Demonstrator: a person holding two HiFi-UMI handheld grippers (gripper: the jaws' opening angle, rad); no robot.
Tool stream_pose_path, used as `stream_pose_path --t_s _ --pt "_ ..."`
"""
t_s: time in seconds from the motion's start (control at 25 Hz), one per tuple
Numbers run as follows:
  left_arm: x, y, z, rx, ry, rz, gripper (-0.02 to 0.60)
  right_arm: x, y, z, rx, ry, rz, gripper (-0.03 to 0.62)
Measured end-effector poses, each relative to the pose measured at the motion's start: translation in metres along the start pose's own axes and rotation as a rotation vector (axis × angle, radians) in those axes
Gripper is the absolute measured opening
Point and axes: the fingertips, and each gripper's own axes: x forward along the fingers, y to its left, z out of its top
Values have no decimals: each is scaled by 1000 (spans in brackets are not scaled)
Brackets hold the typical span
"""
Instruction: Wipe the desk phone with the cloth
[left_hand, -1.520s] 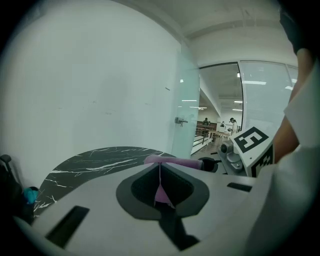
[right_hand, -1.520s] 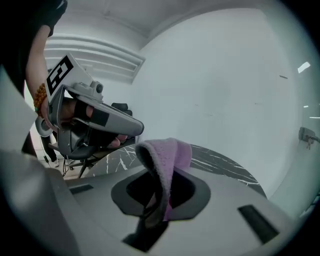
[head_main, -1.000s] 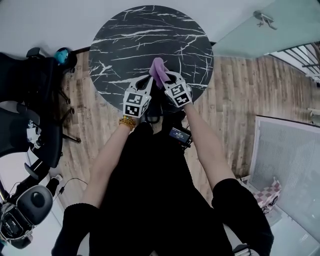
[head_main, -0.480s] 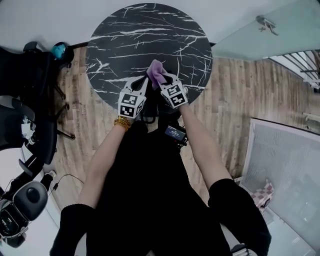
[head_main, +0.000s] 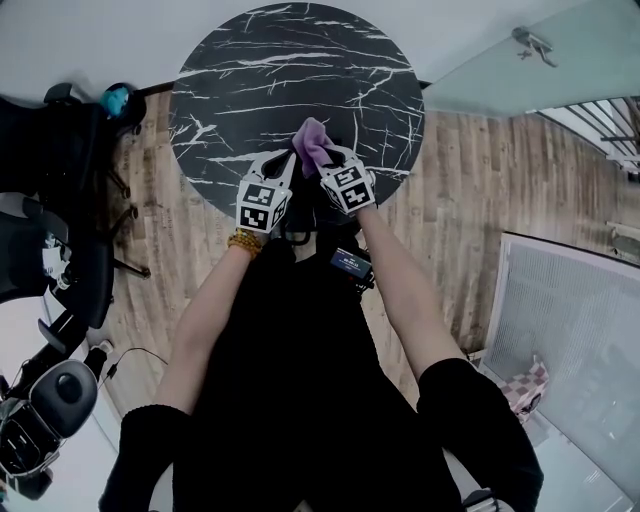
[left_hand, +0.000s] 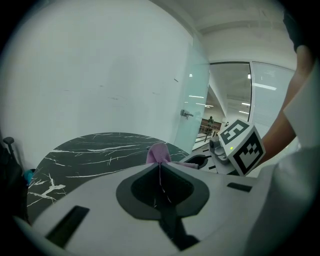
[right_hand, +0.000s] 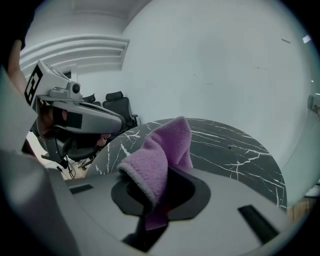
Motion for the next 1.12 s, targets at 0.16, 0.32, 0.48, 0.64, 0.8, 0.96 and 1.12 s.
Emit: stream_pose_path --t_s 0.16,0.32,0.48,0.64,0.8,0.96,1.12 --pt "0 2 -1 2 4 -4 18 1 2 0 9 -5 -6 57" --pt "-2 3 -6 -4 5 0 18 0 5 -5 24 -7 -11 57" --pt "-1 0 -11 -6 12 -2 18 -2 7 -10 34 -6 -14 57" --pt "-3 -2 -18 -3 27 -8 18 -2 13 -15 51 -2 -16 57" --pt "-1 -4 -18 5 30 -13 18 -3 13 -17 62 -3 -20 57" --pt "-1 -5 -16 11 31 -17 18 -3 16 -19 70 12 -10 57" --pt "0 -6 -15 14 28 -20 18 -3 17 -22 81 25 -1 57"
